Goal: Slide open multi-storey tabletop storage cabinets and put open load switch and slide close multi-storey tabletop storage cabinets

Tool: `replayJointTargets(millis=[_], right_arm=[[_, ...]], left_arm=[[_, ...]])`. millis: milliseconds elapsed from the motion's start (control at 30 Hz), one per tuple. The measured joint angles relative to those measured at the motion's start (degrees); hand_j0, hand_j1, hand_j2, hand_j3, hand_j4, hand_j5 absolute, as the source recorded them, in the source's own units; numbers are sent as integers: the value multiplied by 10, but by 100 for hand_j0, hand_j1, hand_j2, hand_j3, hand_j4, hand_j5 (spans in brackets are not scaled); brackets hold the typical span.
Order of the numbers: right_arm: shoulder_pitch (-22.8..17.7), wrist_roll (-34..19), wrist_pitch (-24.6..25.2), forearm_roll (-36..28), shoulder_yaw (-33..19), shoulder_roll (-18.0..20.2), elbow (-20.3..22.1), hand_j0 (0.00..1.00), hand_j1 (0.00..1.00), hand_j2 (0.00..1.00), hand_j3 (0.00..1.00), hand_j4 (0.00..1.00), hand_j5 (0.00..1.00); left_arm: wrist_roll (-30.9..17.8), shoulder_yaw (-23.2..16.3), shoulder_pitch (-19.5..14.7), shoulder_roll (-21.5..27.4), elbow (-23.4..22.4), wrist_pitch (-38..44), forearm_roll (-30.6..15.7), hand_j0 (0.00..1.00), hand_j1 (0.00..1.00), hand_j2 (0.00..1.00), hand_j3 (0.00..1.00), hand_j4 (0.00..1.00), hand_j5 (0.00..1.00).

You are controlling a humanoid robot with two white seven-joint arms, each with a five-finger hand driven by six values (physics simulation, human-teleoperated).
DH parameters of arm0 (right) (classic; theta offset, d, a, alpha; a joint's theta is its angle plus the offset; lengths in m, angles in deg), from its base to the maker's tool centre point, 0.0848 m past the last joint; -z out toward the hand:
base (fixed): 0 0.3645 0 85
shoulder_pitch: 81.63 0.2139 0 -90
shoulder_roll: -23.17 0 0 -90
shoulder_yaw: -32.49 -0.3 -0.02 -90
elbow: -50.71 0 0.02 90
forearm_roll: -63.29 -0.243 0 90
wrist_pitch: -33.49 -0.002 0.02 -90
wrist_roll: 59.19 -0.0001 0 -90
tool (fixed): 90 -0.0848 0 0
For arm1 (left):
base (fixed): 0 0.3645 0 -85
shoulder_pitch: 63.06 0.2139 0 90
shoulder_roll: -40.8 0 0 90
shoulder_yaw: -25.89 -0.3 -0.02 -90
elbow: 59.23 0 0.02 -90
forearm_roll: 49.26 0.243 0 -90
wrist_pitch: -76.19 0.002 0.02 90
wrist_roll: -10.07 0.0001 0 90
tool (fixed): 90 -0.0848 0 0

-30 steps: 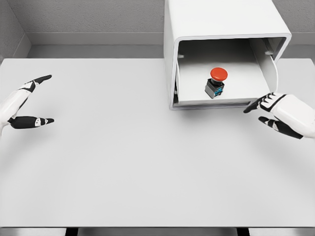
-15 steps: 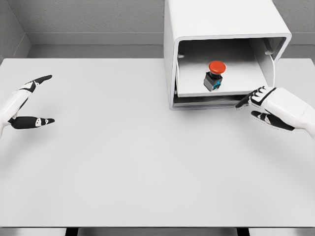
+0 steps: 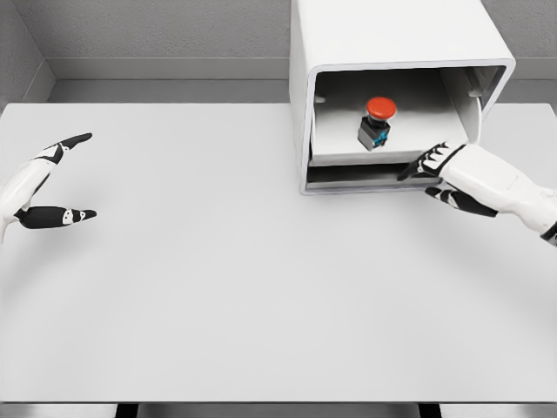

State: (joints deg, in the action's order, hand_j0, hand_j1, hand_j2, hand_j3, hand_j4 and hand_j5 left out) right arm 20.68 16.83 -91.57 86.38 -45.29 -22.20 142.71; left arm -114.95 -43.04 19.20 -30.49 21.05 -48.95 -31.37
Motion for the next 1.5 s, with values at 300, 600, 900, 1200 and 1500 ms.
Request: replayJointTargets(millis=[300,600,900,1200,1500], right_arm=[[25,-11,0,5,28,-13,-24,66,66,66,66,66,66],[10,-8,0,3,26,6,-23,69,69,69,69,69,69],[25,-10,0,3,25,11,-43,70,70,70,70,70,70],[46,-12,0,10,30,2,-56,70,70,70,70,70,70],[35,-10,0,14,29,4,-57,70,70,70,70,70,70]], left_arm=[[0,1,0,0,0,0,0,100,100,100,100,100,100],[0,1,0,0,0,0,0,100,100,100,100,100,100],[0,1,0,0,0,0,0,100,100,100,100,100,100],[0,1,0,-1,0,0,0,100,100,100,100,100,100],[0,1,1,-2,0,0,0,100,100,100,100,100,100]])
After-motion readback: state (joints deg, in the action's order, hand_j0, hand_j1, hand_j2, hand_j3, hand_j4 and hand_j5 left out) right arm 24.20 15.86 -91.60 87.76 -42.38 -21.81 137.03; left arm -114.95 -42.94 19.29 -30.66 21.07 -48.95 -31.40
